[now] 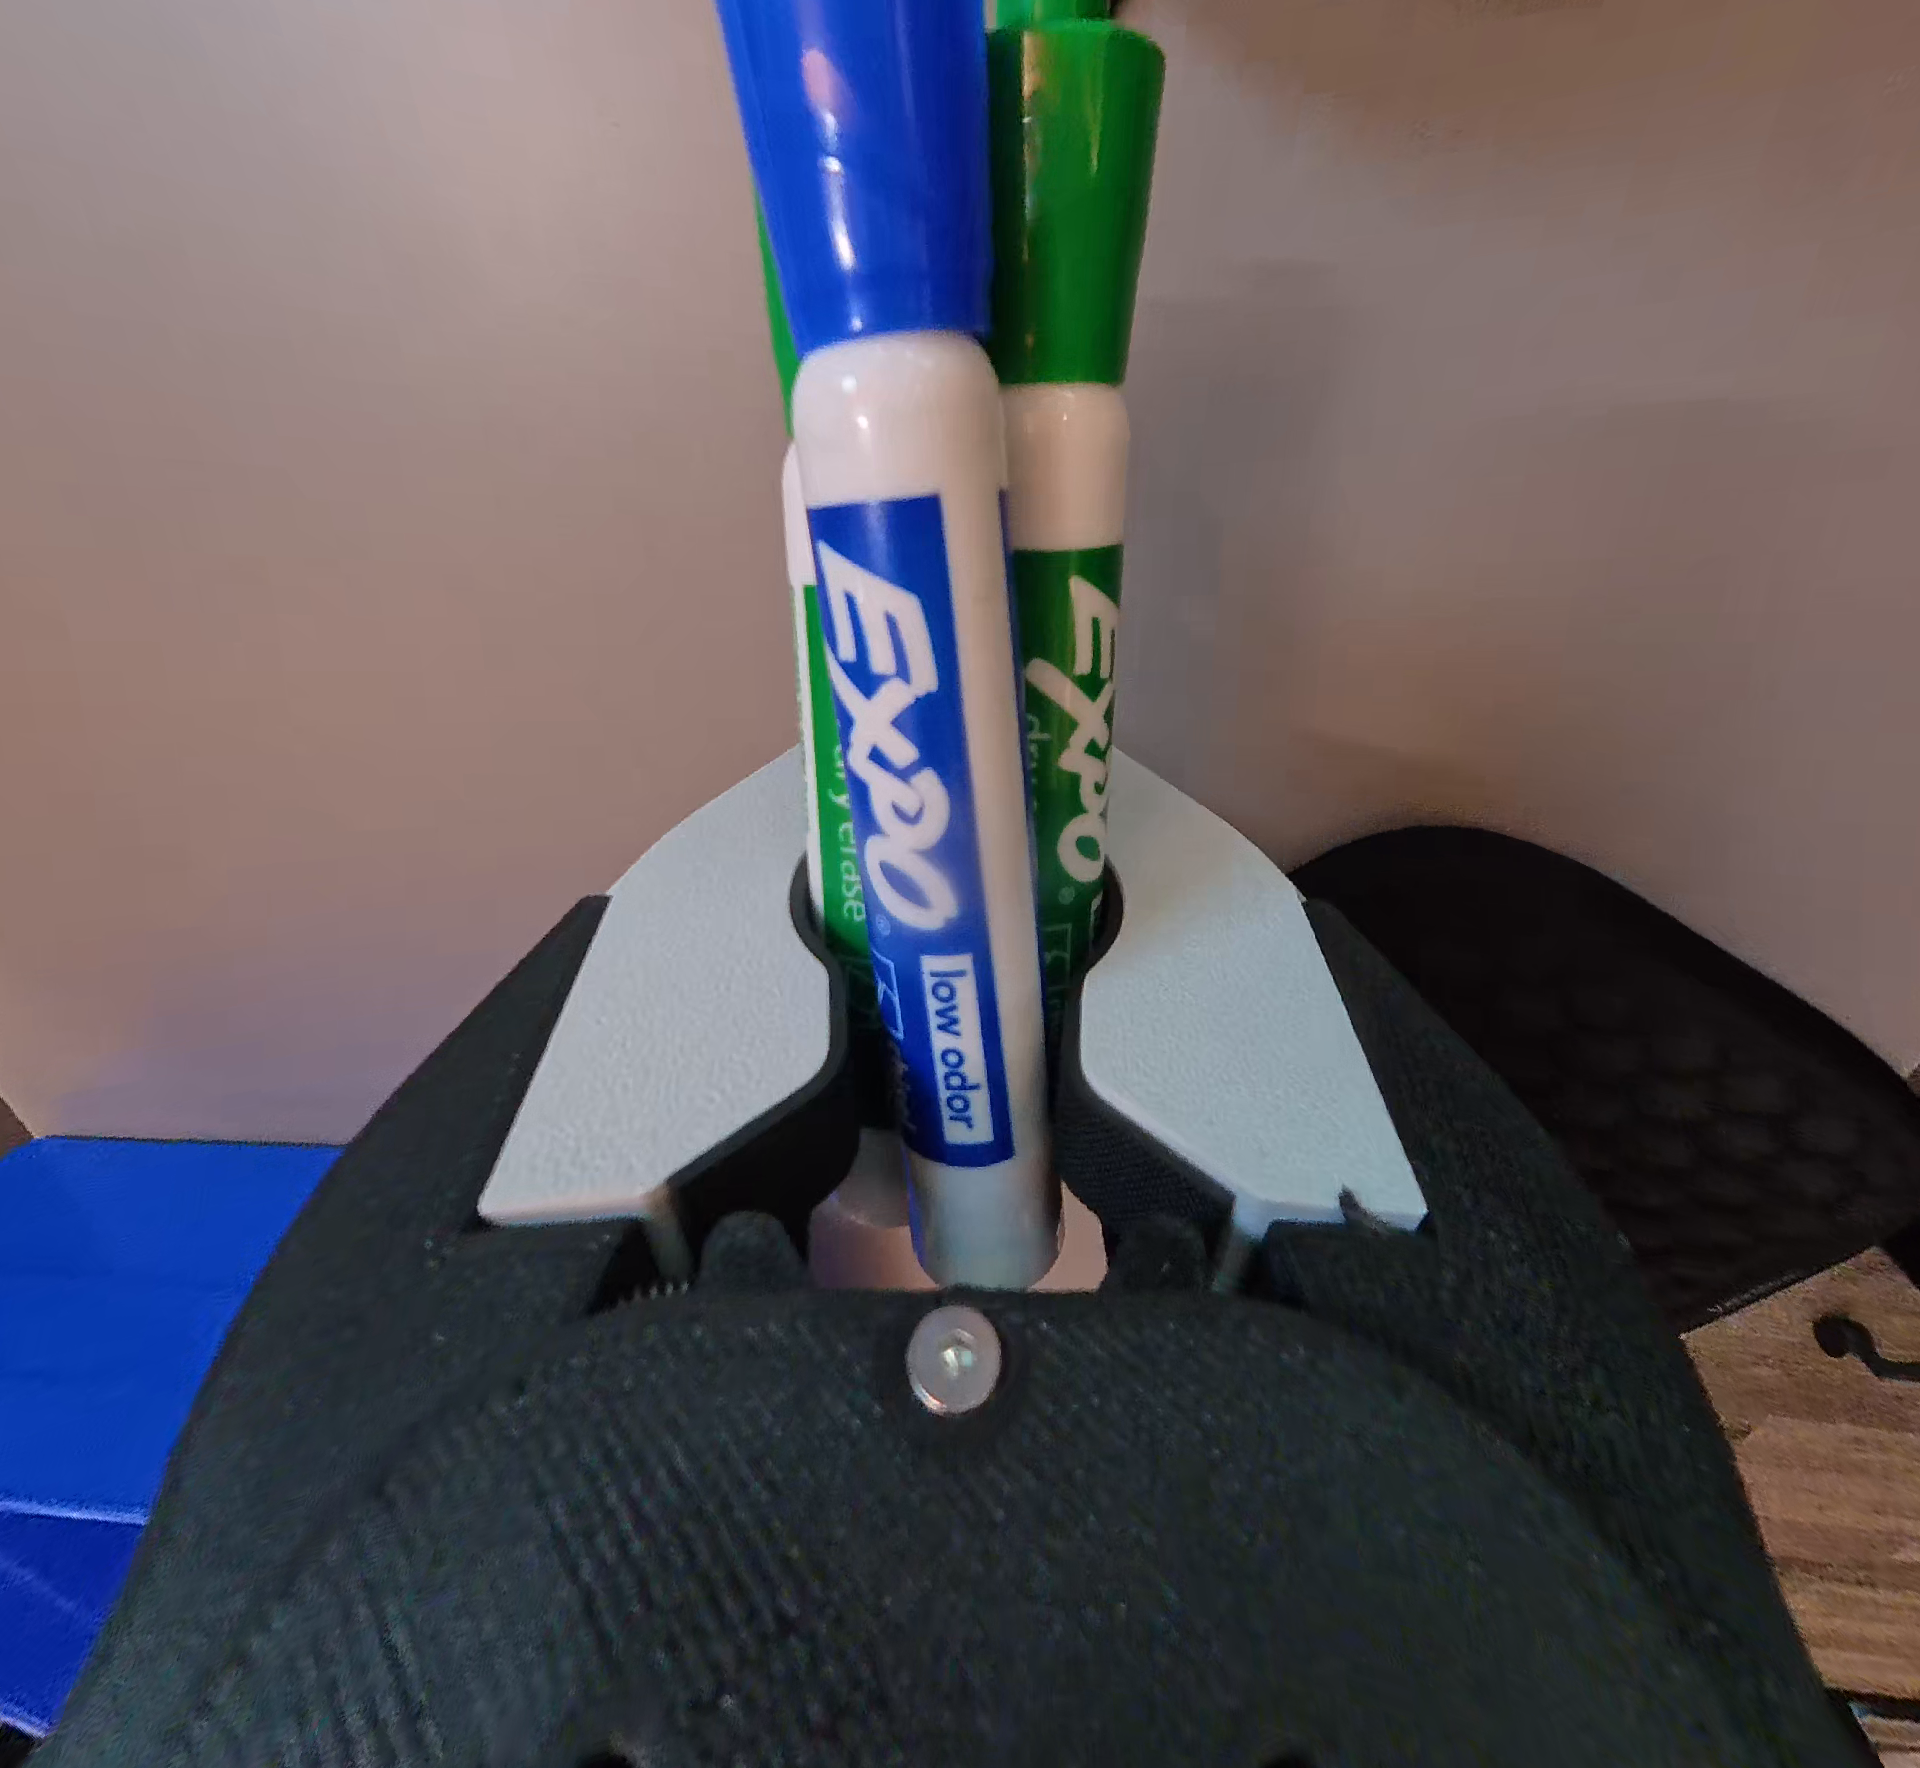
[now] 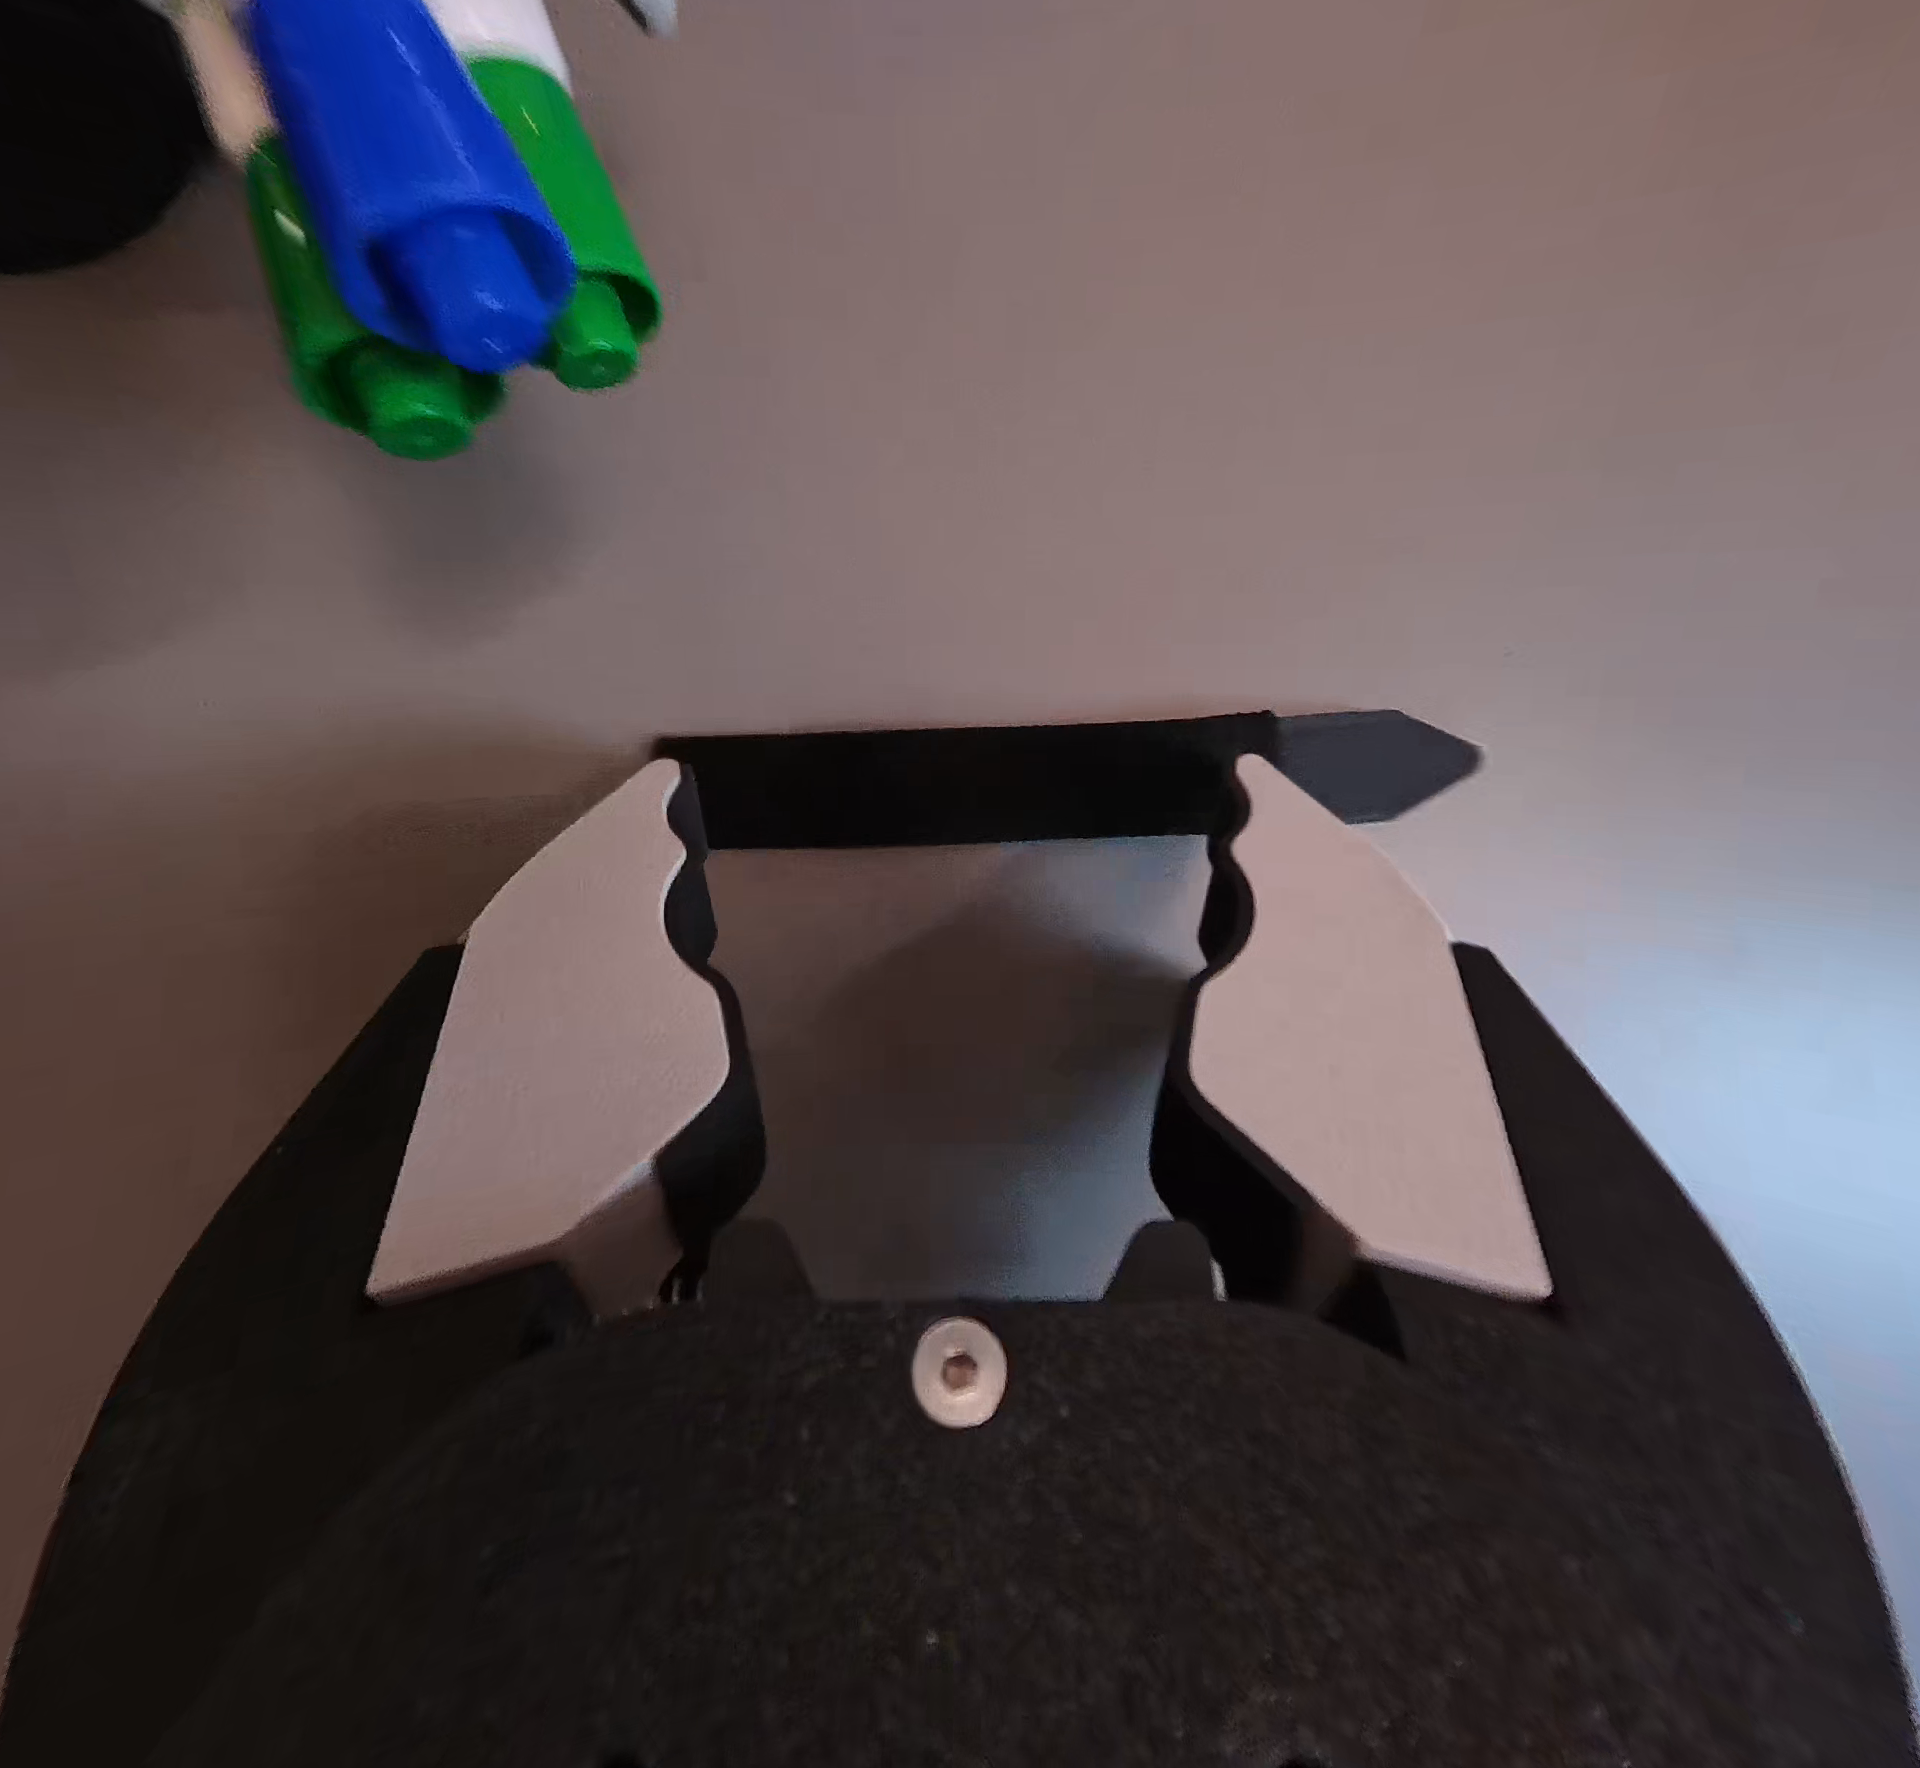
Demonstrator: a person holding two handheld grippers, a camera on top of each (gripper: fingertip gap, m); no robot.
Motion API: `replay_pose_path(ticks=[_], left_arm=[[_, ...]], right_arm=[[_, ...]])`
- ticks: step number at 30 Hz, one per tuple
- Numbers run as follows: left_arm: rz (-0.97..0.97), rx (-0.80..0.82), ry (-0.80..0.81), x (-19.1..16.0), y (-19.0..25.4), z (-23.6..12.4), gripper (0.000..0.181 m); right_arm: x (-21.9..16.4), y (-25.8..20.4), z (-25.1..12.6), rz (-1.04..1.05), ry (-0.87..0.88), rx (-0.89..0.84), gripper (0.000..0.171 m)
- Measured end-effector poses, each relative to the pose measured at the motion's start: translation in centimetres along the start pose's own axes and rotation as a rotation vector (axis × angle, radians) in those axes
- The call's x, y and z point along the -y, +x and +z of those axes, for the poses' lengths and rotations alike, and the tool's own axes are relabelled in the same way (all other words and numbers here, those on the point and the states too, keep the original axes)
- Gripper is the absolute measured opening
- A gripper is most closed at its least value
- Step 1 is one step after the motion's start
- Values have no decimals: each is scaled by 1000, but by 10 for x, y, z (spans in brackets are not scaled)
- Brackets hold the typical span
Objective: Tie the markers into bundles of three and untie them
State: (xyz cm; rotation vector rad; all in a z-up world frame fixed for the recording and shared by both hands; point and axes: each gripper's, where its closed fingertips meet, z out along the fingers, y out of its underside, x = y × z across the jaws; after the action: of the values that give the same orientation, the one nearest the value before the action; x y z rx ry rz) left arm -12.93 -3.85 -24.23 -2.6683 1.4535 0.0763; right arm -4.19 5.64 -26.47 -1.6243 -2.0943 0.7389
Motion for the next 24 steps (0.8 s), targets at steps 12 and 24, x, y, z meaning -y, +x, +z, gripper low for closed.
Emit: replay_pose_path(ticks=[12, 24], left_arm=[[-8, -11, -17, -5, 1, 4, 43], [-19, -36, -34, 2, -10, 15, 43]], right_arm=[[1, 9, 1, 1, 27, -17, 26], [30, 0, -62, -59, 470, -109, 11]])
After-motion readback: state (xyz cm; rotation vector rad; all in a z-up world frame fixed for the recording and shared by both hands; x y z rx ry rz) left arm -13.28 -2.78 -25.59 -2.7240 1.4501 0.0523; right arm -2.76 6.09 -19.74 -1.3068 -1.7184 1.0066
